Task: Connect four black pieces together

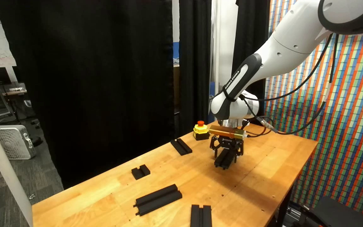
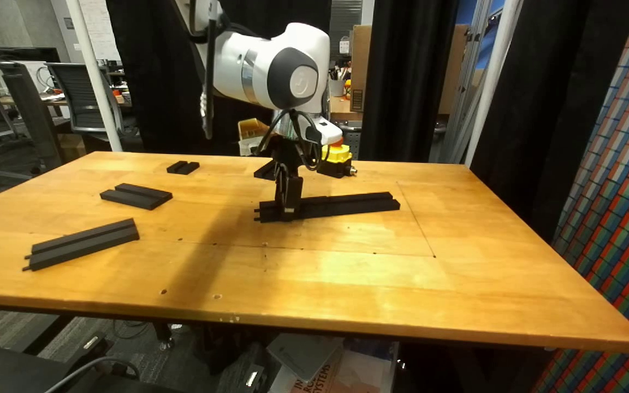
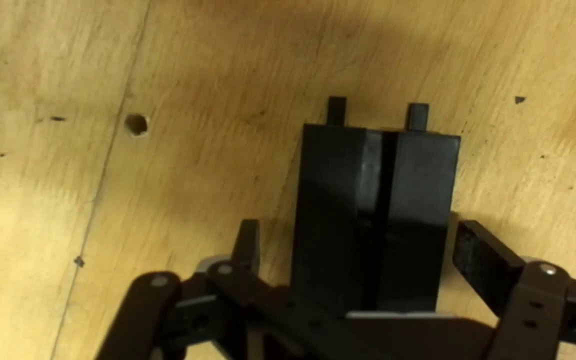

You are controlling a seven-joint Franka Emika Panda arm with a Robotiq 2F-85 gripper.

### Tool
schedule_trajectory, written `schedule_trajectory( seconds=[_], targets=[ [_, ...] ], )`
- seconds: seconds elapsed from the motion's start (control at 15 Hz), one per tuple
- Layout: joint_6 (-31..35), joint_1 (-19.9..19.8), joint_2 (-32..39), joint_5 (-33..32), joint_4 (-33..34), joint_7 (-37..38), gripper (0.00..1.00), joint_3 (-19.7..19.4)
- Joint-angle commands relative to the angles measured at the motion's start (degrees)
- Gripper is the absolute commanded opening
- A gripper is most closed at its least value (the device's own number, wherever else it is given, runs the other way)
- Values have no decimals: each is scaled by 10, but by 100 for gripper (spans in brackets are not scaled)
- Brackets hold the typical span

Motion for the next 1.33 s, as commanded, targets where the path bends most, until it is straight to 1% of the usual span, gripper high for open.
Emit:
schedule_trajectory(
  seconds=[0.0, 0.13, 0.27, 0.4, 0.53, 0.6, 0.8, 1.0, 1.27],
  targets=[
    [-55, 23, -55, -31, -8, 31, 100, -4],
    [-85, 31, -78, -33, -12, 43, 100, 7],
    [-108, 43, -89, -23, -8, 50, 100, 26],
    [-109, 51, -93, -4, -2, 48, 100, 49],
    [-97, 56, -89, 32, 6, 37, 100, 73],
    [-107, 62, -82, 43, 14, 45, 100, 82],
    [-103, 78, -64, 75, 24, 66, 100, 104],
    [-79, 102, -43, 93, 38, 132, 100, 118],
    [-13, 136, -1, 100, 71, 235, 100, 131]
  ],
)
